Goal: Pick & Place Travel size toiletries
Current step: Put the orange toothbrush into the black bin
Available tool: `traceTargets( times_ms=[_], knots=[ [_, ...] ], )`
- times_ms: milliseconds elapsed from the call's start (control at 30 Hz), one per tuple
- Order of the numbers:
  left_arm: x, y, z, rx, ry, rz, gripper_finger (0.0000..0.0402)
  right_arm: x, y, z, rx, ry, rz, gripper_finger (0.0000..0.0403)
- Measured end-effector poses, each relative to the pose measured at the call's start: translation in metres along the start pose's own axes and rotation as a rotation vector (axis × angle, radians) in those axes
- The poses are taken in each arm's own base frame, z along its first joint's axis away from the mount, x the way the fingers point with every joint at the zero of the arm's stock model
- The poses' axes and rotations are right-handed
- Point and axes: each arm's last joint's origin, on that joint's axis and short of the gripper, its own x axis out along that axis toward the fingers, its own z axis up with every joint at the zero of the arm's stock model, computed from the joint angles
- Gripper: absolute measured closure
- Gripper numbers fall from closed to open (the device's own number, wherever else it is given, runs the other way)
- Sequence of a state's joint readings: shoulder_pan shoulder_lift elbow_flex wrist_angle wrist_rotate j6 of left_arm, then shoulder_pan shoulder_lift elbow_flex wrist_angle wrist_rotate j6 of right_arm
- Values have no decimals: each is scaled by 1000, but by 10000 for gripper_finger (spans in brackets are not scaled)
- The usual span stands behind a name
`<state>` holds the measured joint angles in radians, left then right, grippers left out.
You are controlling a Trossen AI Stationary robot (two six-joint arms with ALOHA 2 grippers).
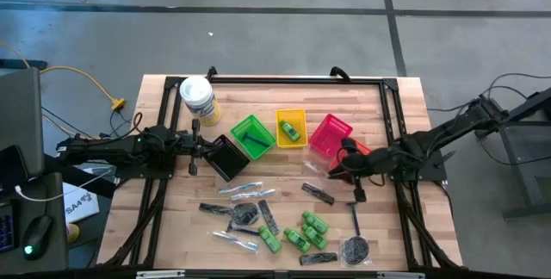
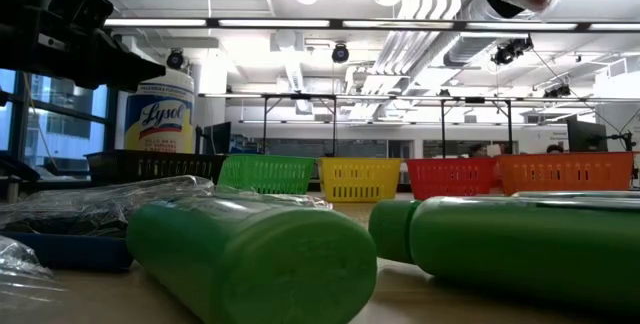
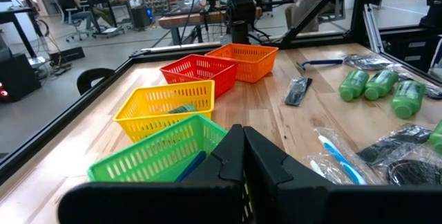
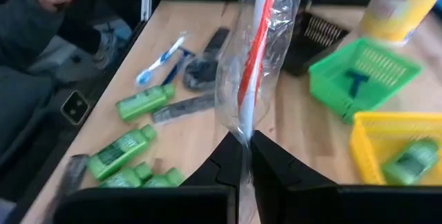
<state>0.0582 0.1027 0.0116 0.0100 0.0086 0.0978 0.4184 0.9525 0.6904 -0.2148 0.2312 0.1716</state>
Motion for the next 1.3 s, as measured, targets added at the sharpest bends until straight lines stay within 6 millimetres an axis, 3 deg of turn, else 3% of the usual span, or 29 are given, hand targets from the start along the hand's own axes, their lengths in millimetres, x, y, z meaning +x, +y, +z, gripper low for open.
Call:
traceTargets(
  times_ms=[200,600,1000,1300],
  knots=[
    [0,0,0,0,0,0,402,-18,-12,-19,-114,-179,22,389],
    [0,0,0,-2,0,0,402,-37,-44,-73,-76,-406,-1,388],
    [0,0,0,-5,0,0,402,-38,-56,-109,-81,-455,-9,387],
    [0,0,0,-6,0,0,402,-36,-62,-124,-76,-489,-16,387]
  ],
)
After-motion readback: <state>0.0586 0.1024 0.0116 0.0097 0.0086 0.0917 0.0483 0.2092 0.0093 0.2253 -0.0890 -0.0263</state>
